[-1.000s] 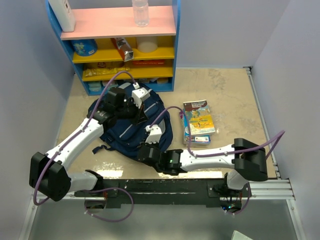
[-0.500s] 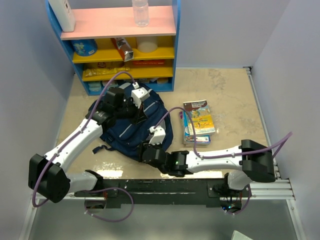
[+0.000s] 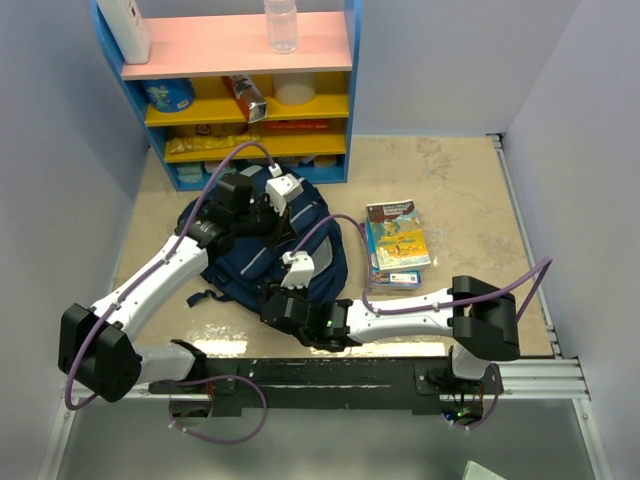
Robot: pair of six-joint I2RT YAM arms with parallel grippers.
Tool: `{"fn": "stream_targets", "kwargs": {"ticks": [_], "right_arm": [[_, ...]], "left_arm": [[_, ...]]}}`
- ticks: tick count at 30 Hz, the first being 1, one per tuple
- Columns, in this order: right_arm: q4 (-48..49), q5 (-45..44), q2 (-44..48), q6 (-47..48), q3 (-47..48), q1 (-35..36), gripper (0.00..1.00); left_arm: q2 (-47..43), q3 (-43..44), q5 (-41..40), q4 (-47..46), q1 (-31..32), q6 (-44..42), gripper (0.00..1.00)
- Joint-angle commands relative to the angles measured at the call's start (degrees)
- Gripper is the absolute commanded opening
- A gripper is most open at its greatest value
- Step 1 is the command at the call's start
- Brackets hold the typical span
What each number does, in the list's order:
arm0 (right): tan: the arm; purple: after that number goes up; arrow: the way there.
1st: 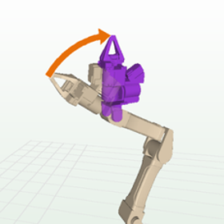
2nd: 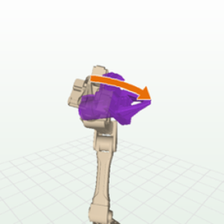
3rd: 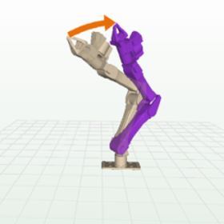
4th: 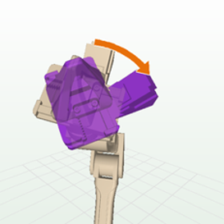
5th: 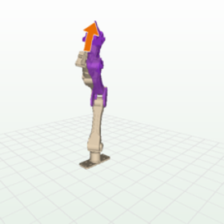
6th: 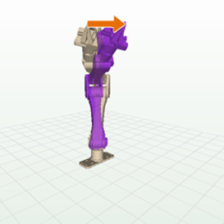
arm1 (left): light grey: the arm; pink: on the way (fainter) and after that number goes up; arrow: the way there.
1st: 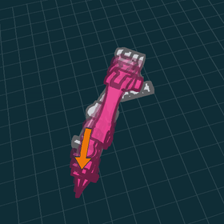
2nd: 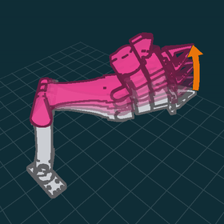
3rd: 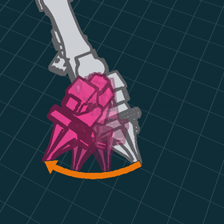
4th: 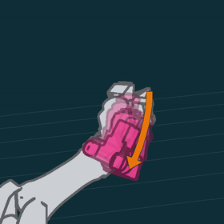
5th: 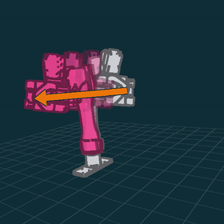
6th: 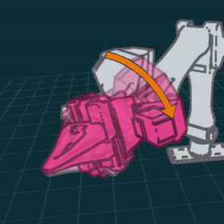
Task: Pack the student bag
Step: Zip the student bag at the center of the board.
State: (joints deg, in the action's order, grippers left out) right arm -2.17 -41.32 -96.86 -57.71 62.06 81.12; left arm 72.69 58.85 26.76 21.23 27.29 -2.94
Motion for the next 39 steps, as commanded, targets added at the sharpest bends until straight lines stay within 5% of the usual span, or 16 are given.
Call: {"fn": "stream_targets", "kwargs": {"ticks": [1,7,11,19,39], "right_arm": [[-0.7,-1.2,-0.1,-2.8,2.3,0.3,0.52],[1.9,0.9,-0.3,-2.3,1.3,0.3,0.51],[11.9,3.7,0.6,0.5,-2.7,0.2,0.50],[11.7,6.2,-1.8,-4.2,-5.0,-2.5,0.50],[-11.7,-3.3,-7.0,-12.3,1.2,-4.5,0.48]], "left_arm": [[-0.6,4.1,1.8,-6.9,1.0,1.3,0.00],[-0.5,4.0,1.9,-7.1,1.5,1.5,0.00],[-0.4,3.9,2.0,-7.0,1.7,1.6,0.00],[-0.9,4.2,2.1,-6.6,1.9,1.2,0.00],[-0.8,5.5,1.3,-6.3,1.9,1.4,0.00]]}}
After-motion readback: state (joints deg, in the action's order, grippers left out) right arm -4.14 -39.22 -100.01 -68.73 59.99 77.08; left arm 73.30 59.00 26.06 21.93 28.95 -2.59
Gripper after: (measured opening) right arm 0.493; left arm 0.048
